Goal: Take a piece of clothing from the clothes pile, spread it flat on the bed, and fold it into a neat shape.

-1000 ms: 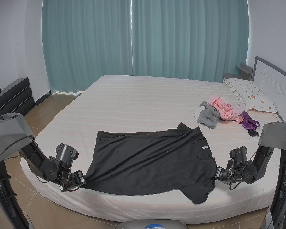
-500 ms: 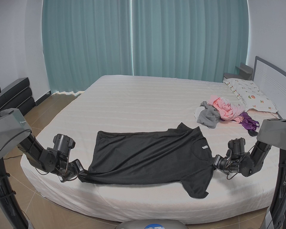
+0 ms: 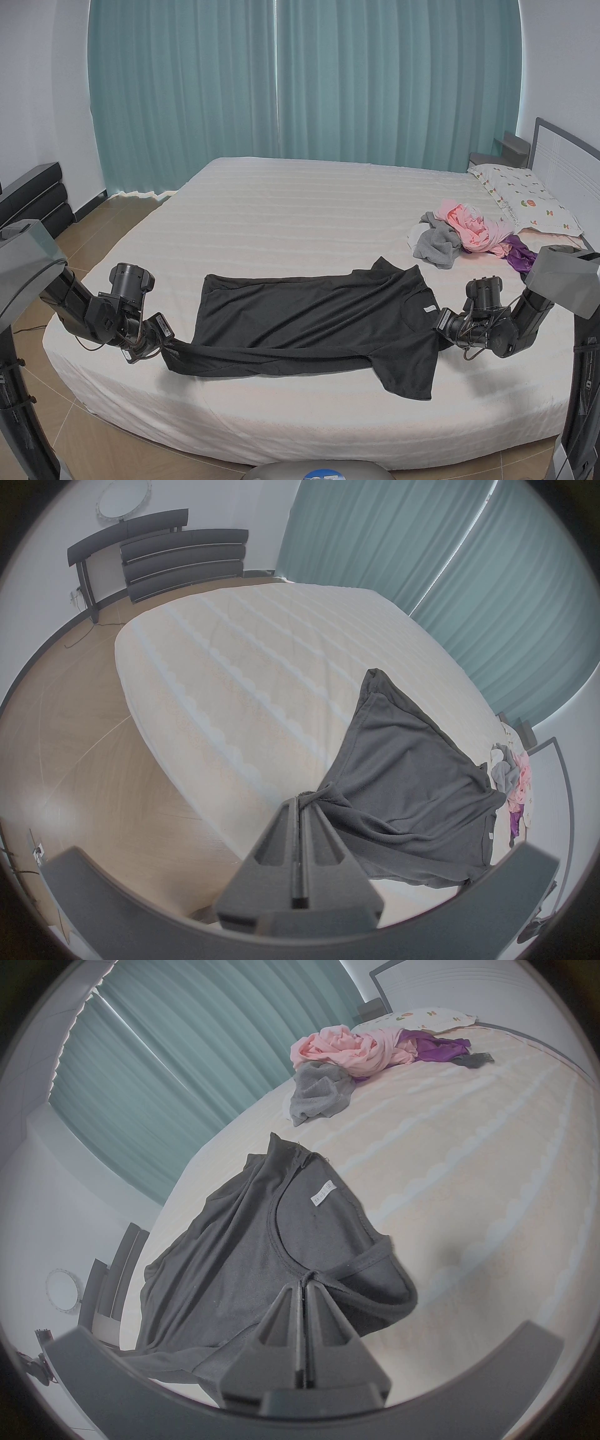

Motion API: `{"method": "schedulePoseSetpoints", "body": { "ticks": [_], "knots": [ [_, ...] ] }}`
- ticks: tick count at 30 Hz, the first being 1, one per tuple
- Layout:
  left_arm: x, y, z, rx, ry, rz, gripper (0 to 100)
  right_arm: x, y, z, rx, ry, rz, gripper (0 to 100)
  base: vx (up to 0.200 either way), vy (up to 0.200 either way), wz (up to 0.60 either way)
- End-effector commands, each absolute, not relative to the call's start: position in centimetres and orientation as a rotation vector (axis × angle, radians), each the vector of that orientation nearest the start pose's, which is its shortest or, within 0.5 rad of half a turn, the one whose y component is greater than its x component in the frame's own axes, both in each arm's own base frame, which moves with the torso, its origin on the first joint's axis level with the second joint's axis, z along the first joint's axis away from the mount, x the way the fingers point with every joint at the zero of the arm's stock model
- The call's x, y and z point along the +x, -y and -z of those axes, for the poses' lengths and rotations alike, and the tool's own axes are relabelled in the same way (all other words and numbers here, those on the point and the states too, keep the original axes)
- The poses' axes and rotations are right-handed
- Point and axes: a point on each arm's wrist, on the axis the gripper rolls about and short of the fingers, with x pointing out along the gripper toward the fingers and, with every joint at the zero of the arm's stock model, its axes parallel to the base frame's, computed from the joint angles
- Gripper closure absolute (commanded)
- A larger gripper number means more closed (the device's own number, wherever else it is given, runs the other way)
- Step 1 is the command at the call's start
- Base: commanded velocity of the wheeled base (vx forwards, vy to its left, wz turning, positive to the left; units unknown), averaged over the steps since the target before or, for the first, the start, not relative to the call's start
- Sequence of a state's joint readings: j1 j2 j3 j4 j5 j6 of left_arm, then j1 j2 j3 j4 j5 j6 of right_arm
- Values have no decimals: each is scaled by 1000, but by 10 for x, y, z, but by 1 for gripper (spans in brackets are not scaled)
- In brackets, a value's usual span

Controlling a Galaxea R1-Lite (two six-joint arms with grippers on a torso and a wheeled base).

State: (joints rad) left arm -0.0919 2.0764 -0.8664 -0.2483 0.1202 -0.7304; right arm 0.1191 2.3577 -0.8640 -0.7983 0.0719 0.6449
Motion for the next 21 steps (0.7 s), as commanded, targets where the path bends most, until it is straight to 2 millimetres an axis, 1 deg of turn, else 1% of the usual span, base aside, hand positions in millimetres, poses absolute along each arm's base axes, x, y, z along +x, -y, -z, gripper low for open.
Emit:
{"method": "schedulePoseSetpoints", "body": {
  "ticks": [1, 5, 6, 8, 11, 13, 14, 19, 20, 21],
  "knots": [
    [337, 28, -32, -564, -923, -382, 100, 384, -50, 32, 595, -753, 49, 100, 0, 0, 0],
    [335, 29, -29, -562, -936, -386, 100, 384, -52, 30, 593, -763, 46, 100, 0, 0, 0],
    [334, 29, -28, -561, -938, -387, 100, 383, -52, 29, 593, -761, 45, 0, 0, 0, 0],
    [334, 29, -28, -560, -940, -386, 100, 379, -52, 23, 594, -753, 39, 0, 0, 0, 0],
    [331, 29, -29, -559, -943, -387, 100, 367, -50, 9, 593, -749, 26, 0, 0, 0, 0],
    [330, 29, -28, -558, -946, -387, 100, 365, -50, 8, 594, -749, 26, 0, 0, 0, 0],
    [328, 30, -27, -555, -954, -388, 100, 357, -49, 2, 592, -754, 26, 0, 0, 0, 0],
    [323, 29, -26, -555, -966, -392, 100, 329, -47, -5, 600, -808, -5, 0, 0, 0, 0],
    [322, 29, -27, -556, -965, -390, 100, 319, -46, -7, 603, -832, -31, 0, 0, 0, 0],
    [321, 29, -28, -556, -966, -389, 100, 313, -46, -8, 599, -846, -41, 0, 0, 0, 0]
  ]
}}
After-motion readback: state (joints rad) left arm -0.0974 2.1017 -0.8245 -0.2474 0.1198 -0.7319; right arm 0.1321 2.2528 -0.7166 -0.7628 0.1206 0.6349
